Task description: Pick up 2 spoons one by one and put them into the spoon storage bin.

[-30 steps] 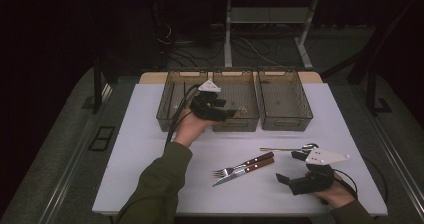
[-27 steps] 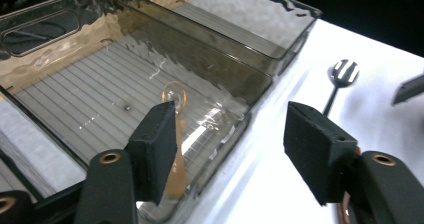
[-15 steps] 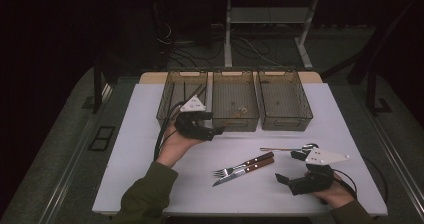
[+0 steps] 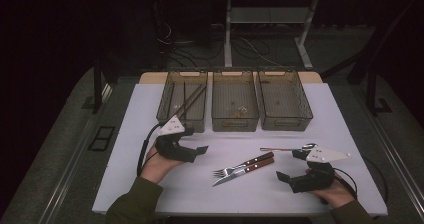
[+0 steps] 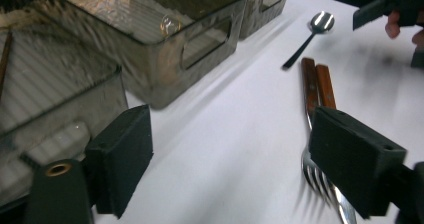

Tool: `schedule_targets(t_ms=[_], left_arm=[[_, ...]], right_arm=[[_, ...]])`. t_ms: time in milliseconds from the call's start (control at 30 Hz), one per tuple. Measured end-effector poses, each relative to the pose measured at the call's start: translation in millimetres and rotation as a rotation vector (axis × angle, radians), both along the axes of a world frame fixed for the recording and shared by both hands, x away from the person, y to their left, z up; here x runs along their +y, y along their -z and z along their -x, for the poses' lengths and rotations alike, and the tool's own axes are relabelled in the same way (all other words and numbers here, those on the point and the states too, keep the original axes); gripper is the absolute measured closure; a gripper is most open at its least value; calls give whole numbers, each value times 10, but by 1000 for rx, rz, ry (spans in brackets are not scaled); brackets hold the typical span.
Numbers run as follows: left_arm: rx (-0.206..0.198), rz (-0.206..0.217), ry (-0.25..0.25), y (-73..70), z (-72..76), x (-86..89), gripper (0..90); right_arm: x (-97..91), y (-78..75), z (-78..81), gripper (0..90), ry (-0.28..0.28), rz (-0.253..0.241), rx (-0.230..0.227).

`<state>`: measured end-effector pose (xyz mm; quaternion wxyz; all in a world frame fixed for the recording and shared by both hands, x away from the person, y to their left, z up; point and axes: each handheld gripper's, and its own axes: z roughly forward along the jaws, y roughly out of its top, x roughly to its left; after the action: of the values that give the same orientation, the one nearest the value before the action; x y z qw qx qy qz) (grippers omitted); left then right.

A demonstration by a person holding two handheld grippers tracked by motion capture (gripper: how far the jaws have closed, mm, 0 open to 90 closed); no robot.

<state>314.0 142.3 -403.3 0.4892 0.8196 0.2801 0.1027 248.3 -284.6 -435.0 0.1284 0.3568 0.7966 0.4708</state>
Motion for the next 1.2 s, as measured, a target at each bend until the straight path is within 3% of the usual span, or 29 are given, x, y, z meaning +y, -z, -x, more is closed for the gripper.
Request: schedule_targets(t_ms=[200, 367, 600, 667, 933, 1100, 1200], left_arm=[[4, -7, -23, 118, 137, 124, 109], [9, -9, -28, 183, 207, 152, 32], [71, -16, 20, 287, 336, 131, 0], [62, -40, 23, 300, 366, 139, 0], [59, -34, 21, 321, 359, 171, 0], [62, -35, 16, 322, 361, 162, 0], [55, -28, 16, 318, 360, 159, 0]], right_arm=[[-19, -24, -14, 41, 0, -5, 13], [-39, -80, -14, 41, 28, 14, -8], [-67, -150, -41, 41, 67, 66, -14], [-74, -149, -56, 42, 77, 86, -17], [-211, -178, -191, 66, 115, 85, 31], [-284, -187, -313, 68, 144, 99, 25], [-339, -204, -355, 137, 140, 85, 30]])
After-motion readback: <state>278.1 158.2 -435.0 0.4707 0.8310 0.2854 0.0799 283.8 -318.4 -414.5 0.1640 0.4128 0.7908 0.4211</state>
